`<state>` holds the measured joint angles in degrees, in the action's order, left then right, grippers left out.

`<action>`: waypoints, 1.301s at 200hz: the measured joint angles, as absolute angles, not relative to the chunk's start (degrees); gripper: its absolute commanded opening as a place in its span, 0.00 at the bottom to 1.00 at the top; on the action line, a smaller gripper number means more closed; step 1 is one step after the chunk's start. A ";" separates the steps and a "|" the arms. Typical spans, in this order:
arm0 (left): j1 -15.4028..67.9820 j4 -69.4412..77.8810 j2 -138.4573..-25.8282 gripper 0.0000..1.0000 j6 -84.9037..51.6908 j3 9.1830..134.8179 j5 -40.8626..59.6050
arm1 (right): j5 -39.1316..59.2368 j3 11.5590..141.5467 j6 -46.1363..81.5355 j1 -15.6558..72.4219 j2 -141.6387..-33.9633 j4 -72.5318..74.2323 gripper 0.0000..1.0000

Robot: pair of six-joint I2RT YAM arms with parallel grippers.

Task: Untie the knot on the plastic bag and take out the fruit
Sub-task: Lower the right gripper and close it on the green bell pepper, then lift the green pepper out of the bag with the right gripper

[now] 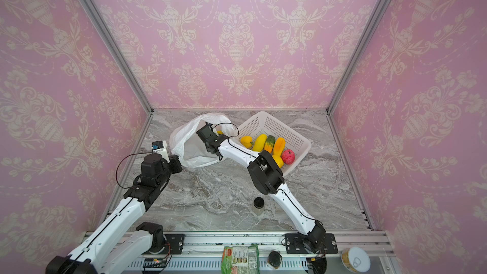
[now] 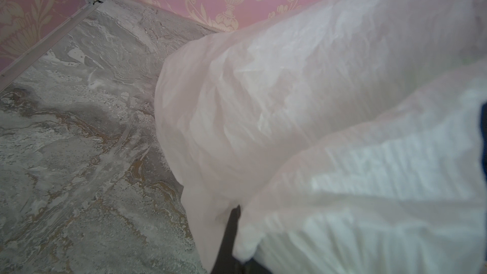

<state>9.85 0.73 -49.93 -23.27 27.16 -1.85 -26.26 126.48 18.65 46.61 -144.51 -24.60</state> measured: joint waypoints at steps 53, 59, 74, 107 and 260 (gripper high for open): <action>9.85 1.61 -51.33 0.00 -23.24 27.16 -1.85 | -24.93 125.12 15.79 47.42 -144.09 -9.47 0.25; 9.85 1.72 -51.51 0.00 -23.24 27.16 -1.85 | -24.91 125.14 15.11 47.51 -144.14 -8.27 0.25; 9.85 1.72 -51.55 0.00 -23.24 27.16 -1.85 | -25.10 127.04 13.50 47.68 -144.81 -6.79 0.22; 9.85 2.15 -51.55 0.00 -23.24 27.16 -1.85 | -26.15 132.38 10.66 47.97 -147.04 -6.11 0.22; 9.85 2.15 -51.86 0.00 -23.24 27.16 -1.85 | -27.99 99.13 10.79 43.70 -126.10 2.59 0.14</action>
<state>9.85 2.15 -51.86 -23.24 27.16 -1.85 -27.99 99.13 10.79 43.70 -126.10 2.59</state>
